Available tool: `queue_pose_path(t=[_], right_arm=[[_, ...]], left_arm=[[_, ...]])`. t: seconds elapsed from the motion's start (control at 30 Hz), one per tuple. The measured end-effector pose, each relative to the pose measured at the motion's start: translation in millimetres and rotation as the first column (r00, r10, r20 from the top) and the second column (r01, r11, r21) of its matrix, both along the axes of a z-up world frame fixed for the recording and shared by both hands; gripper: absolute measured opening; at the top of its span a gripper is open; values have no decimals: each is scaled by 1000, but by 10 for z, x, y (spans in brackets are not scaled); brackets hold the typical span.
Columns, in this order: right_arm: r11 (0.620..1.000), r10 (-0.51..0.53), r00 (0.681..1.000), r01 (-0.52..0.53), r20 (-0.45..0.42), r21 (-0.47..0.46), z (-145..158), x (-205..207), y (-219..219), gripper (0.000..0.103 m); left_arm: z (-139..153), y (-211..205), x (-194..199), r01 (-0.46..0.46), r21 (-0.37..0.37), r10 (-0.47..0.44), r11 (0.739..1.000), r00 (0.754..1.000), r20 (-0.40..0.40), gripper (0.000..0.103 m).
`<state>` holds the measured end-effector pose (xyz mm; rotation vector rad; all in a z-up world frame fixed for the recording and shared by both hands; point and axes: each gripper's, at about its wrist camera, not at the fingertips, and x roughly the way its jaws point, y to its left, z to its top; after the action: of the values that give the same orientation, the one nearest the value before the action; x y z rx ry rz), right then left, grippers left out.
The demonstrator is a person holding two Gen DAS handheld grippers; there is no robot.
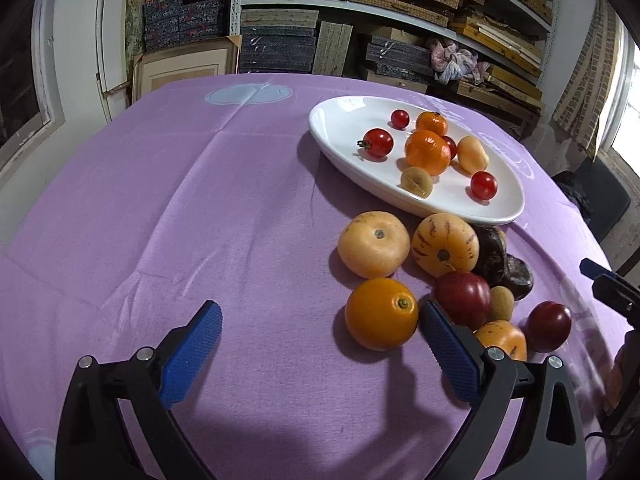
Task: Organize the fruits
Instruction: 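Withdraw both tools from the plate back toward the fruit pile, then grasp a dark red plum with the right tool while the left tool grasps an orange tomato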
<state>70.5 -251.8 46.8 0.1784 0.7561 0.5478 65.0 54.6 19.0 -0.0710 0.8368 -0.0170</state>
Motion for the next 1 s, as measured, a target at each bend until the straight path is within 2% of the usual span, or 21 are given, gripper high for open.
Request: queue_pose_path(t=[0.07, 0.17, 0.27, 0.53, 0.67, 0.7, 0.77, 0.8, 0.9, 1.0], right_arm=[[1000, -4, 1000, 4, -6, 3, -10, 6, -5, 99], [1000, -4, 1000, 4, -8, 4, -10, 11, -13, 99], [1000, 5, 1000, -5, -1, 3, -10, 8, -3, 99], [1000, 20, 1000, -20, 14, -4, 1, -10, 40, 99], [996, 86, 995, -84, 44, -40, 36, -92, 160, 99], [991, 113, 992, -109, 58, -75, 49, -134, 242, 96], [974, 181, 979, -166, 92, -156, 68, -238, 435, 75], [961, 208, 973, -184, 102, -204, 63, -282, 535, 60], [934, 241, 964, -198, 115, -297, 37, -351, 709, 58], [933, 240, 965, -198, 109, -301, 19, -344, 721, 58]], left_arm=[[4, 13, -26, -8, 38, 8, 999, 1000, -1, 100], [19, 42, -48, -2, 25, 2, 1000, 1000, 8, 100], [29, -9, -56, 44, 14, -45, 999, 999, 17, 100], [60, -134, -32, 92, 36, -93, 995, 995, 40, 99], [41, -240, 1, 116, 68, -117, 991, 993, 19, 99], [37, -263, 6, 121, 76, -122, 990, 992, 16, 99], [38, -290, 6, 122, 89, -124, 989, 992, 18, 99], [38, -285, 7, 120, 89, -122, 989, 992, 17, 99], [30, -256, 20, 115, 71, -116, 991, 993, 11, 99], [29, -254, 20, 118, 68, -119, 991, 993, 12, 99]])
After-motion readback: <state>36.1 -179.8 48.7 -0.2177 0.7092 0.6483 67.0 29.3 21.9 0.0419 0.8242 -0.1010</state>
